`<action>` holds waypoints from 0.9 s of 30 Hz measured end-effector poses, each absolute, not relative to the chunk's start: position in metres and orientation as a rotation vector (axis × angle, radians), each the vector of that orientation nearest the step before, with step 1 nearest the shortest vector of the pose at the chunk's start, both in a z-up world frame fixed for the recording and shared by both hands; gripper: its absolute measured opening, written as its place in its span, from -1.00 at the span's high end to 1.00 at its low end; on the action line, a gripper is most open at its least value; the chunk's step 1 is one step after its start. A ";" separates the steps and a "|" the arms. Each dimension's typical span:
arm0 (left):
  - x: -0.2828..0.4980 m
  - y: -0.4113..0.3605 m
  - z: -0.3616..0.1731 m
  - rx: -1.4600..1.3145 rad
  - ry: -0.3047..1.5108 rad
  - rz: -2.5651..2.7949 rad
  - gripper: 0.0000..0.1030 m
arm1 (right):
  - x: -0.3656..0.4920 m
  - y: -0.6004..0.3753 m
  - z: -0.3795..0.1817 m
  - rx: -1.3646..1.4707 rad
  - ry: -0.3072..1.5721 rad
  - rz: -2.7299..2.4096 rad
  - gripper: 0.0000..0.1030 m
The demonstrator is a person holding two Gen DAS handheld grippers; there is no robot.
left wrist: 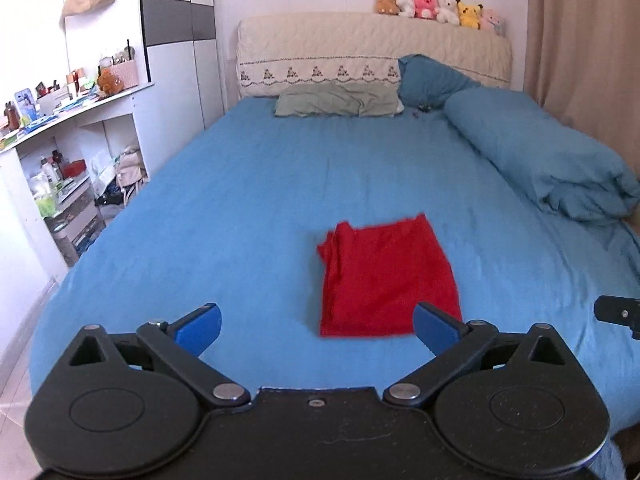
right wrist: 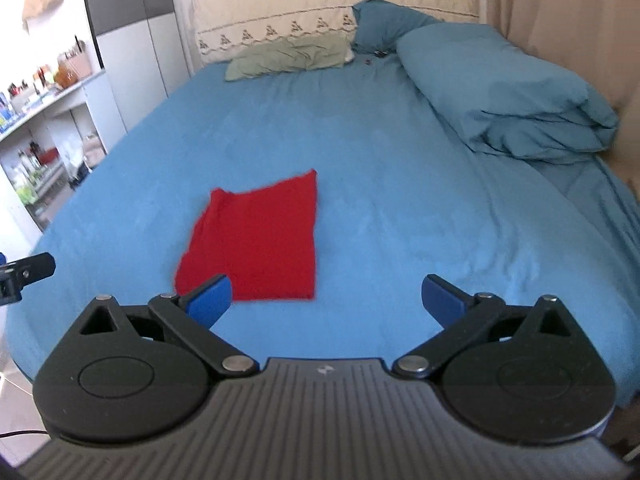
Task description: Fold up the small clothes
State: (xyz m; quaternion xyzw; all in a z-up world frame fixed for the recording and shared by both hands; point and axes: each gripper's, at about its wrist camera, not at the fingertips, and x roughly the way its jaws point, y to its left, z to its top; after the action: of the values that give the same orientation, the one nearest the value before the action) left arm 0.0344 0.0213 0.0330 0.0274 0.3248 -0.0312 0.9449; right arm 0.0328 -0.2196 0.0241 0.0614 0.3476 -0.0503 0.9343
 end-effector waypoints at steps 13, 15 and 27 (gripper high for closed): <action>0.004 0.018 0.015 0.092 0.690 -0.094 -1.00 | -0.008 -0.195 -0.010 0.090 0.814 -0.119 -1.00; 0.005 0.016 0.014 0.100 0.691 -0.094 -1.00 | -0.009 -0.195 -0.010 0.090 0.809 -0.131 -1.00; 0.003 0.015 0.013 0.096 0.687 -0.082 -1.00 | -0.008 -0.193 -0.013 0.075 0.813 -0.132 -1.00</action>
State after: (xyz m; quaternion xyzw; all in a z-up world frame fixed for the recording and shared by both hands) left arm 0.0028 0.0147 0.0132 0.0468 0.3367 -0.0399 0.9396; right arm -0.0079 -0.1930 -0.0127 0.0365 0.3952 -0.0643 0.9156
